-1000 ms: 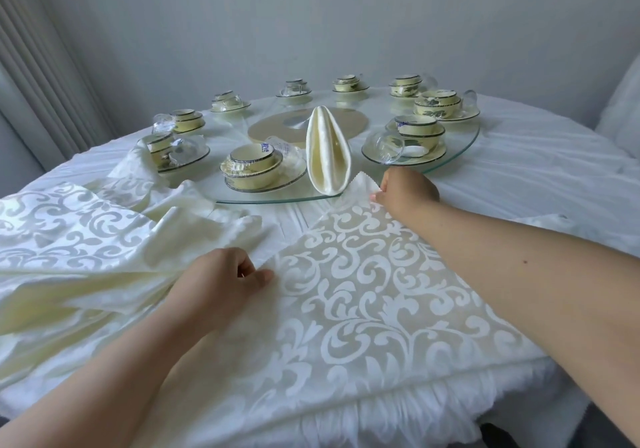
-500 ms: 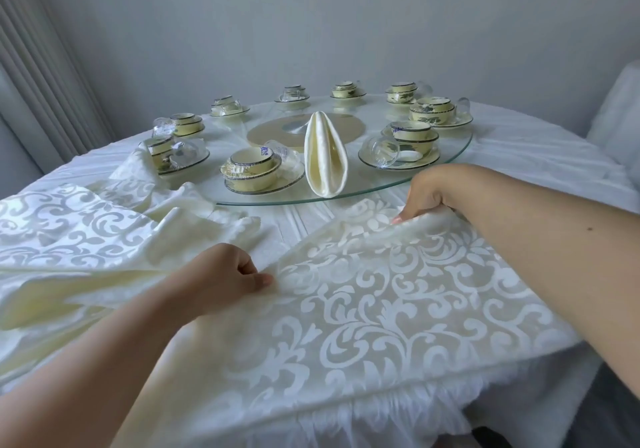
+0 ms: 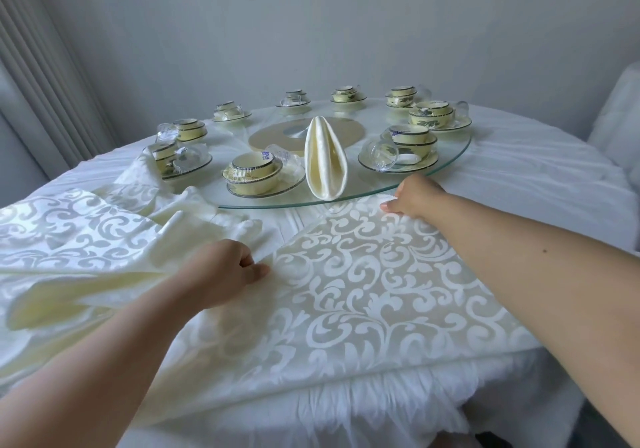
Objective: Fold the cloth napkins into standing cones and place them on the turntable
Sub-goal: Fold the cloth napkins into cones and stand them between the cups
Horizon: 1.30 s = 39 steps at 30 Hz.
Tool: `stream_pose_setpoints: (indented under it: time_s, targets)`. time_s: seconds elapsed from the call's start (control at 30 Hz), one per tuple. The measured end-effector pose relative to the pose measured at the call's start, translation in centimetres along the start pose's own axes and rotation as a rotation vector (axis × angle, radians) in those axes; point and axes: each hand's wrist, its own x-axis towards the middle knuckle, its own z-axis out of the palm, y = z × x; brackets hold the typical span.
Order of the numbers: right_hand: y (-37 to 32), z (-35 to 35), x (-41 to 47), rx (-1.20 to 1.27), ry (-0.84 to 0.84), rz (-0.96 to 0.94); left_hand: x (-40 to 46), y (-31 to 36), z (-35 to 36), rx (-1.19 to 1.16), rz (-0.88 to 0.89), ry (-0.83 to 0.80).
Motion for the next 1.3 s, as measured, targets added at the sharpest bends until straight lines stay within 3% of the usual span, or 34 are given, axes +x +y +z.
stream_pose_setpoints:
  time_s: [0.17, 0.3, 0.37, 0.63, 0.83, 0.97, 1.3]
  targets:
    - [-0.5, 0.2, -1.4, -0.164, 0.182, -0.088, -0.7, -0.3, 0.0, -0.057, -0.033, 0.026]
    - [-1.8, -0.6, -4.1, -0.206, 0.225, -0.204, -1.6, -1.5, -0.6, -0.177, -0.039, -0.062]
    - [-2.7, -0.7, -6.2, -0.176, 0.176, -0.262, -1.9, -2.1, -0.6, -0.183, -0.038, -0.058]
    - [-4.3, 2.4, -13.9, -0.212, -0.311, -0.5, -2.4, -1.8, -1.0, -0.184, -0.082, -0.057]
    - [-3.4, 3.1, -13.9, -0.392, -0.352, -0.507, -3.7, -3.9, -2.3, -0.289, -0.13, -0.185]
    - [-3.2, 3.3, -14.7, -0.428, -0.355, -0.417, -4.2, -5.0, -2.0, -0.325, -0.142, -0.18]
    - [-4.0, 3.0, -15.5, -0.411, -0.315, -0.434, -5.1, -6.2, -2.4, -0.392, -0.165, -0.192]
